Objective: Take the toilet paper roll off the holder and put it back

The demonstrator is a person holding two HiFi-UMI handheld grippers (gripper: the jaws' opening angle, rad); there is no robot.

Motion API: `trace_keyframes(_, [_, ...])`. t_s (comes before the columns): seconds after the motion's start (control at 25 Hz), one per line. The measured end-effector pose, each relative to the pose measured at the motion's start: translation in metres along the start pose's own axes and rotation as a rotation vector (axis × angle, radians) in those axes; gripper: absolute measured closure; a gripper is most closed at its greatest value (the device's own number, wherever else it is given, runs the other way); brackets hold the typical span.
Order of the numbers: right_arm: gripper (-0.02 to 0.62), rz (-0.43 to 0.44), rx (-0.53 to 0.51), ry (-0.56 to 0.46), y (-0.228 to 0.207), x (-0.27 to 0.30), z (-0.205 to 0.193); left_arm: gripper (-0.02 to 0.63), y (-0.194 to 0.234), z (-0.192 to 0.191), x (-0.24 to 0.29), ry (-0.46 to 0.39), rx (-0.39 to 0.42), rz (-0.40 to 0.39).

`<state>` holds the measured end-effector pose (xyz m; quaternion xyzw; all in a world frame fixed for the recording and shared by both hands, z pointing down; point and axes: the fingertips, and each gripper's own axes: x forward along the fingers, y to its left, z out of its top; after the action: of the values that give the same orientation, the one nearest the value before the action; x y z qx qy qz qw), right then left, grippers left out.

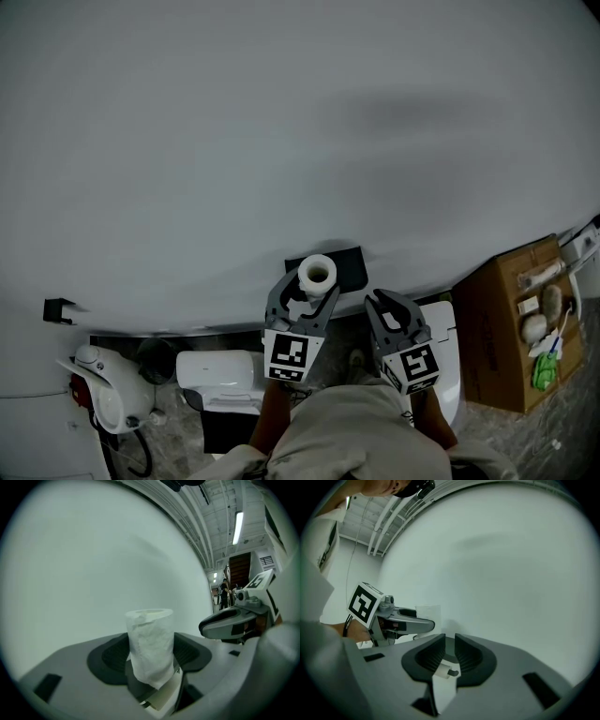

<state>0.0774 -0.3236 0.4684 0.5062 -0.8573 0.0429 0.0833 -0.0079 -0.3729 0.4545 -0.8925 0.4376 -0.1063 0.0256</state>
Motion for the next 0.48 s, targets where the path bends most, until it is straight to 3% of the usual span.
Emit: trace_keyframes(0.48, [0.537, 0.035, 0.014, 0.012, -0.012, 0.006, -0.008, 0.311, 0.006, -0.006, 0.016, 0.013, -0.036, 0.059])
